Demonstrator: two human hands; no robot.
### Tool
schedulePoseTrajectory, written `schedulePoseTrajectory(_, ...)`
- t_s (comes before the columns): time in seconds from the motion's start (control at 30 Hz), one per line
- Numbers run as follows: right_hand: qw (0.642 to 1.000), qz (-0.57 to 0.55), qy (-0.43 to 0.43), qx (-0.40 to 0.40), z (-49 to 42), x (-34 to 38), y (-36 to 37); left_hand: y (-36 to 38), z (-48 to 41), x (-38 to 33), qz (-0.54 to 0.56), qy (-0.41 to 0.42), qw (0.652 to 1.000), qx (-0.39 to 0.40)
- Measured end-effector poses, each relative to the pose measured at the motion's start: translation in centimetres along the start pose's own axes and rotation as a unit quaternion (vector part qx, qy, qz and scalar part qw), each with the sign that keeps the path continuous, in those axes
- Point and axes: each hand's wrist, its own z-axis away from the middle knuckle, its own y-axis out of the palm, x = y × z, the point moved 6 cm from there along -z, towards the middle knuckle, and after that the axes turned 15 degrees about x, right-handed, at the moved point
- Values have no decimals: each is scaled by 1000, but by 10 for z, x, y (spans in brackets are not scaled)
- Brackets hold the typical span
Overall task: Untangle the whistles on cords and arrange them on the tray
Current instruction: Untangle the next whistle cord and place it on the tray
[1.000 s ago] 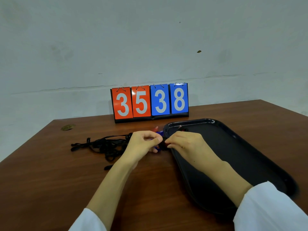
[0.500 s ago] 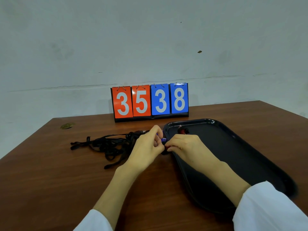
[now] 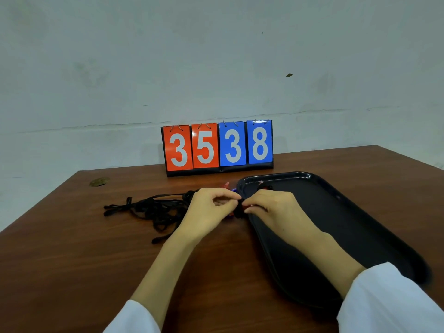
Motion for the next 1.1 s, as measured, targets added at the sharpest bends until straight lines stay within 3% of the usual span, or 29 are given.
schedulePoseTrajectory(0.2,1000,-2,-17,12,-1,5,1,1,-4,10,3,-33,999,30)
schedulePoseTrajectory(0.4,998,-3,-34,52,-4,14,6,10,-6,18,112,-82,987,77)
schedulePoseTrajectory(0.7,997,-55,-7,52,-3,9,9,14,-6,26,158,-85,982,59)
schedulePoseTrajectory(0.93,990,-124,67,-20,-2,-7,1,19,-4,24,345,-60,935,56)
schedulePoseTrajectory(1.1,956,-248,154,32,-4,-15,10,16,-3,30,285,-69,956,-15)
